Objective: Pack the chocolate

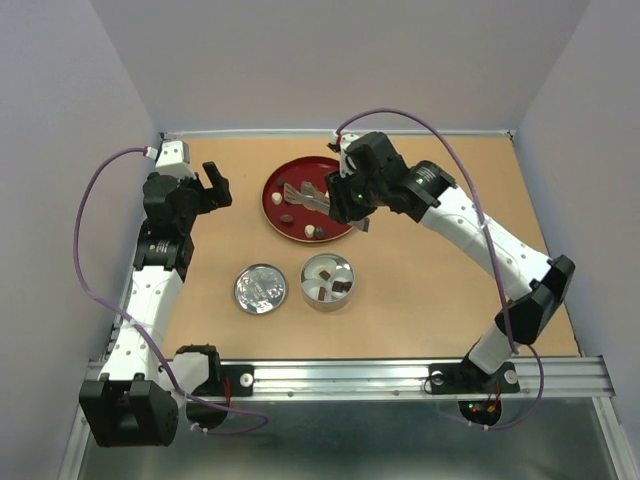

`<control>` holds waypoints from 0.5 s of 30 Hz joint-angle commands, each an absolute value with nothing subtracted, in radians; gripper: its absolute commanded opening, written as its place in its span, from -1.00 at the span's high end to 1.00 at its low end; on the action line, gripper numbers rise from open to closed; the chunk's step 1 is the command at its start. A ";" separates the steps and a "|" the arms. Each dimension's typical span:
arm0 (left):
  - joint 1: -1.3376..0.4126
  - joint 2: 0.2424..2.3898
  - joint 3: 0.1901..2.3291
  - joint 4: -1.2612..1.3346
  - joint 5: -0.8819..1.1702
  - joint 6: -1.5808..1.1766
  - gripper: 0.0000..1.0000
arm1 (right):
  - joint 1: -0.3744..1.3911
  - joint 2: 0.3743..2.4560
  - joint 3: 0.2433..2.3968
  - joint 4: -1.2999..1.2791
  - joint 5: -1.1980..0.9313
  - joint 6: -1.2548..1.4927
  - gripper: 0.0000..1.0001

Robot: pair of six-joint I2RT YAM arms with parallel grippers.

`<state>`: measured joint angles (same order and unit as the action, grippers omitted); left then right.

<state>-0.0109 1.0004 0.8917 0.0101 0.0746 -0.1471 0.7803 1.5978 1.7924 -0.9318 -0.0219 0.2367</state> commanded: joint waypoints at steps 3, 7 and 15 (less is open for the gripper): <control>-0.008 1.002 0.896 0.043 0.083 -0.143 -0.97 | 0.781 1.689 1.832 -0.785 0.032 0.189 0.04; -0.008 1.014 0.899 0.043 0.092 -0.144 -0.97 | 0.781 1.727 1.829 -0.761 0.054 0.172 0.04; -0.008 1.022 0.899 0.043 0.098 -0.146 -0.97 | 0.785 1.793 1.801 -0.732 0.063 0.149 0.04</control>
